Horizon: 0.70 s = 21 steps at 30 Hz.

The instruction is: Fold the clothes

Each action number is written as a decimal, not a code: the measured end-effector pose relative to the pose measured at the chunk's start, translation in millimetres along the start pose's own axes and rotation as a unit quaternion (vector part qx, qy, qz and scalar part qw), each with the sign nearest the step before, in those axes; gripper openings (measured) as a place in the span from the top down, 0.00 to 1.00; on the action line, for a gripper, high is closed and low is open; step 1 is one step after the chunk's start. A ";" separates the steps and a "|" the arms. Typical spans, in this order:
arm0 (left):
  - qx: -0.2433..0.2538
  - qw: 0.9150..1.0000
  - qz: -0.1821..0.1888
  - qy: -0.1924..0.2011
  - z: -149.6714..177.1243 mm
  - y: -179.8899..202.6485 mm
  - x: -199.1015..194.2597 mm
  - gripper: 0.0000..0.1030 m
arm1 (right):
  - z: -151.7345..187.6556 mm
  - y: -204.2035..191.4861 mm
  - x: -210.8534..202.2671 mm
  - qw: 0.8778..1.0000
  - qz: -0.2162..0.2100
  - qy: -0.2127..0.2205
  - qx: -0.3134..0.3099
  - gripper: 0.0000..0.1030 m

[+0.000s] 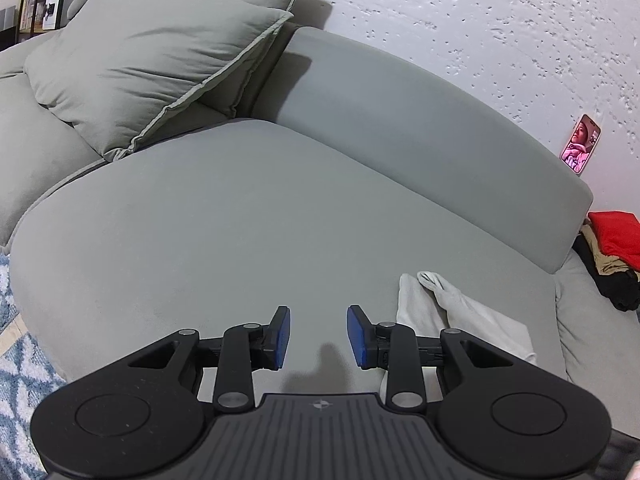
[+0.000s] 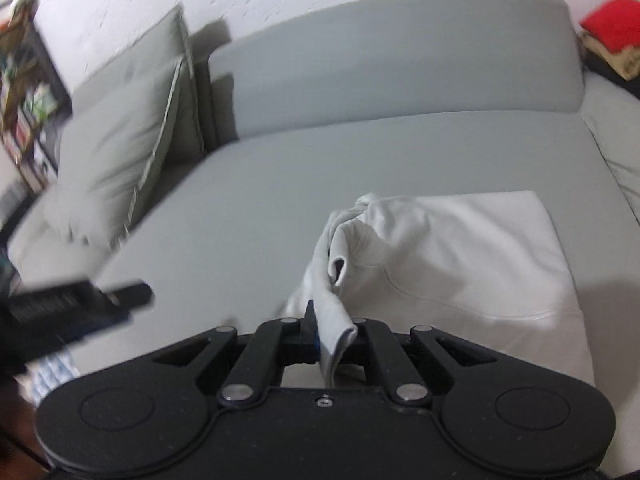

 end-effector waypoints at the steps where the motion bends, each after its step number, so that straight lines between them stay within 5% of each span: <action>1: 0.001 1.000 -0.001 0.001 -0.4 0.2 0.3 0.71 | 1.4 0.1 -2.0 1.000 -0.002 -0.002 0.002 0.97; 8: -0.002 1.000 -0.011 0.006 -0.4 -2.3 0.2 0.71 | 11.2 -17.6 18.4 0.998 -0.009 -0.031 -0.061 0.97; 10: -0.003 1.000 -0.013 0.004 -0.4 -3.0 1.0 0.71 | 10.6 -23.3 26.8 0.992 -0.017 -0.054 -0.109 0.90; 15: 0.010 1.000 -0.012 0.009 1.3 0.0 -1.7 0.71 | 16.9 9.0 -15.2 0.980 -0.128 -0.071 -0.136 0.71; 16: 0.017 1.000 -0.010 0.013 2.2 2.2 -2.6 0.72 | 18.3 15.9 -24.3 0.976 -0.151 -0.073 -0.141 0.71; 19: 0.062 0.998 0.005 0.028 7.1 16.8 -4.5 0.90 | 17.6 59.7 -56.8 0.985 -0.131 -0.041 -0.107 0.73; 21: 0.126 0.991 0.016 0.039 13.0 39.2 -2.6 0.95 | 16.5 90.8 -68.7 0.991 -0.111 -0.021 -0.077 0.86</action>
Point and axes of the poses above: each gripper's, at about its wrist camera, not at the fingertips, and x roughly the way its jaws point, y to its right, z to its underside, the point moved 1 cm from there along x, roughly the way its jaws point, and after that the axes turned 15 degrees about -y, right-handed, at the moved point
